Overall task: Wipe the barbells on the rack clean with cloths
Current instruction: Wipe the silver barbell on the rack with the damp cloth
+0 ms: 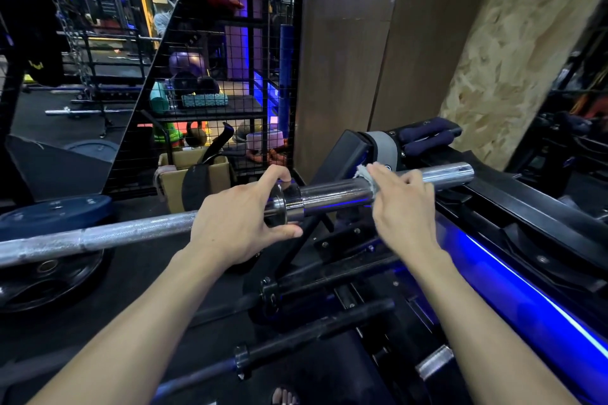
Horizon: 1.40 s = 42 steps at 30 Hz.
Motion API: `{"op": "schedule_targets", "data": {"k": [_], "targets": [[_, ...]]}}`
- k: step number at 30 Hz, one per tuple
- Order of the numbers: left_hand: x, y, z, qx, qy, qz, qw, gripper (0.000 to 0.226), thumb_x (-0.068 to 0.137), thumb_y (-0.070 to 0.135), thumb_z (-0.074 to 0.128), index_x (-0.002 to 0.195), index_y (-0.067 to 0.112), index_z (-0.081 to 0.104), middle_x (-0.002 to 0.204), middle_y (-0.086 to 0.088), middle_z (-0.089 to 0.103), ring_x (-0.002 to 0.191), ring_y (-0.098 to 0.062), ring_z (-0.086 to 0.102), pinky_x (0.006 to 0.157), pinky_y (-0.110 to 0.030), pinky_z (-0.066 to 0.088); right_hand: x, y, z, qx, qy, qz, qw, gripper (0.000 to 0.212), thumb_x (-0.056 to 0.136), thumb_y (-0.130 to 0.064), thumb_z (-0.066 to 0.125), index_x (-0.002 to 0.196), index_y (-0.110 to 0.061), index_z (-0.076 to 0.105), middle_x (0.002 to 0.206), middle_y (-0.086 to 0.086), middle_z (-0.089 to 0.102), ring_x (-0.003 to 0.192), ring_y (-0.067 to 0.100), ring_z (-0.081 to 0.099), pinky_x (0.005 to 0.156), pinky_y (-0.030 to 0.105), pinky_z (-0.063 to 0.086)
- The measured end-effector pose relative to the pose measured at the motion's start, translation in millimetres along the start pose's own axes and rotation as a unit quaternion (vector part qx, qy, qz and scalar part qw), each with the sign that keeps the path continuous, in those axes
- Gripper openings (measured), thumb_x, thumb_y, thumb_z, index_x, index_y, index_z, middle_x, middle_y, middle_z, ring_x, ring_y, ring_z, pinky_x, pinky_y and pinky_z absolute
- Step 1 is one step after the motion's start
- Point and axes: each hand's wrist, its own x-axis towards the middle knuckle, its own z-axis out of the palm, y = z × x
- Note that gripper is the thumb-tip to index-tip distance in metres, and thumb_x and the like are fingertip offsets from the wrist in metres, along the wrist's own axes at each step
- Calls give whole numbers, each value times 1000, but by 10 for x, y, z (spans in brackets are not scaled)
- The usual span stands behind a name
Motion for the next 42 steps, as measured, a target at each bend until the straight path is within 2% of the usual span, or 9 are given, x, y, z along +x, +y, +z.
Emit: {"op": "schedule_targets", "data": {"k": [4,10,15,21,24,28,32,39,42], "targets": [[7,7,10,-3,1,2,1000,71,75,81,63,124,46,26,86,13,58,76,-19,58,62,-35,48,-54,-317,40,53,0,-31,998,44,87,-11,48,128,-18,64,138,-2,63,88,26,42,78,41,39],[16,-3,9,8,6,5,1000,73,74,82,62,126,44,27,79,13,57,69,-17,54,57,-33,41,-192,-662,96,76,-11,-157,985,50,94,-19,51,143,-21,55,149,-9,54,93,23,45,79,42,41],[15,-32,-3,-8,-7,10,1000,72,74,85,58,125,46,26,76,12,59,65,-12,57,57,-33,45,-173,-79,106,28,1,-11,1000,53,97,-11,51,147,-27,46,154,-12,47,99,23,44,80,36,28],[155,-22,-29,-31,-33,43,998,72,73,91,48,126,44,36,116,11,51,107,-17,50,87,-42,50,-402,-241,122,-45,10,-37,998,62,94,-18,41,157,-16,35,164,-3,33,127,27,41,103,41,30],[345,193,2,3,14,100,995,69,81,85,35,127,37,53,123,9,50,112,-18,46,94,-40,44,-477,-201,105,-52,3,-97,994,63,100,-16,40,161,-7,23,168,7,22,155,28,18,121,48,24],[607,527,126,4,-5,120,993,47,97,63,45,129,32,61,127,8,59,118,-21,54,96,-40,44,-463,-145,217,1,2,-147,989,57,102,-8,38,157,3,26,166,16,21,156,28,16,121,49,29],[604,495,238,12,-17,101,995,45,100,60,41,139,40,54,133,14,55,122,-18,51,96,-41,47,-362,38,217,-14,15,-177,984,58,99,-11,39,156,-3,34,164,11,31,154,25,26,123,45,27],[588,458,255,7,-22,110,994,50,97,63,45,144,44,47,137,20,49,124,-15,45,95,-37,45,-16,1034,164,-36,-18,-17,999,55,100,-18,33,151,-1,41,157,16,43,146,36,39,122,47,25],[589,472,250,13,-17,107,994,60,89,73,50,142,45,48,135,21,51,121,-13,47,94,-36,43,-34,811,156,22,-14,37,999,58,99,-27,34,152,-5,40,161,14,36,152,30,28,126,40,18]]}}
